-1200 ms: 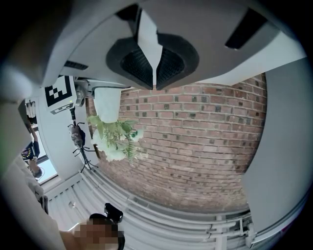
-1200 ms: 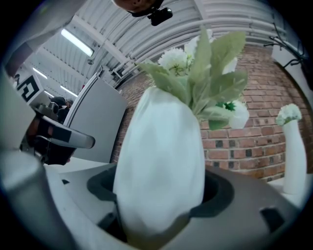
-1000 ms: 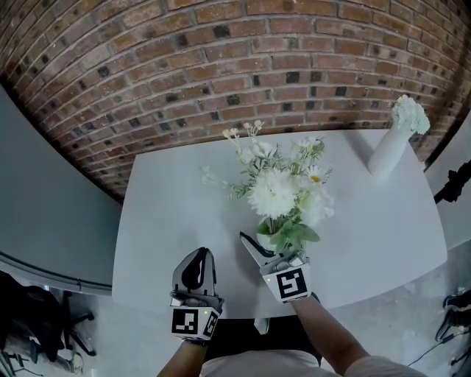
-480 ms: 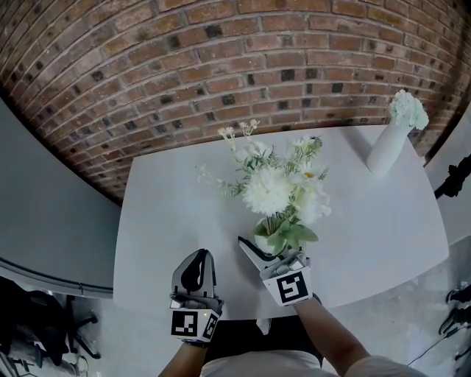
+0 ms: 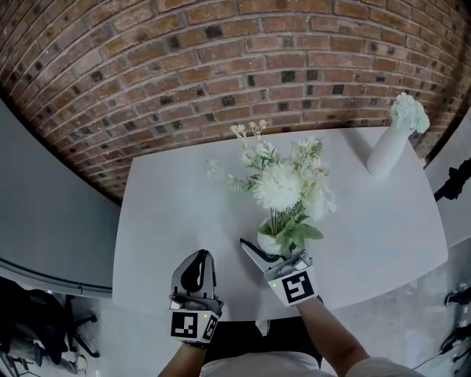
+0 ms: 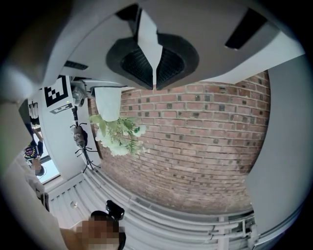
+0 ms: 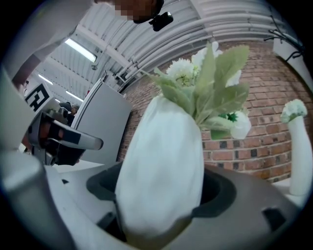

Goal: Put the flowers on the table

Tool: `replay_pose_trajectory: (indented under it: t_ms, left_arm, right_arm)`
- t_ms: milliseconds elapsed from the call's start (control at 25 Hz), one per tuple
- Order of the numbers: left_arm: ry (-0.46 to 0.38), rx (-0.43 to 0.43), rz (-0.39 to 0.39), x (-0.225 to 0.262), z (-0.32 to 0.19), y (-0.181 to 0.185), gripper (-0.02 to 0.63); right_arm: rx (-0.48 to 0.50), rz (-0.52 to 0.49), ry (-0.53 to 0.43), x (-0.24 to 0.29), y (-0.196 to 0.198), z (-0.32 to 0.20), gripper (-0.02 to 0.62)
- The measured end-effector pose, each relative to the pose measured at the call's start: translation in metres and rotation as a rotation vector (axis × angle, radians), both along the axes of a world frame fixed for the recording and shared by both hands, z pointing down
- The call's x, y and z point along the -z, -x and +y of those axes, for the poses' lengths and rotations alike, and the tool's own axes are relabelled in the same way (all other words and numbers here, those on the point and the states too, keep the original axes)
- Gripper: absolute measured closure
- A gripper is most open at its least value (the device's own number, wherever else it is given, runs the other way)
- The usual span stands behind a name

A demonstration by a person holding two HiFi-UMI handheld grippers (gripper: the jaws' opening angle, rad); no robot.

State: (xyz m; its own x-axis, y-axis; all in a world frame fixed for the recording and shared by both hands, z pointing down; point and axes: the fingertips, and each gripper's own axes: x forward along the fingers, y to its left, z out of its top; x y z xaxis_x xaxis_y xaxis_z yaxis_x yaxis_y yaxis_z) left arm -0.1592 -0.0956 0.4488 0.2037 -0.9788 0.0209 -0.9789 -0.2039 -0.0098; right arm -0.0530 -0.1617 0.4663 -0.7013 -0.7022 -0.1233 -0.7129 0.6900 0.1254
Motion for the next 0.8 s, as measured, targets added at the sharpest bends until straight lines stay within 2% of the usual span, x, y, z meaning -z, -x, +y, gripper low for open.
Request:
replay_pose_trajectory:
  t_ms: [240, 800]
  left_arm:
    - [0.002, 0.000, -0.011, 0.0000, 0.0015, -0.0044, 0.580]
    - [0.014, -0.003, -0.020, -0.0027, 0.0074, -0.0070, 0.580]
  right_arm:
    - [0.015, 0.018, -0.024, 0.0007, -0.0029, -0.0004, 0.194]
    - [0.057, 0.002, -0.009, -0.0015, -0.0095, 0.0006, 0.192]
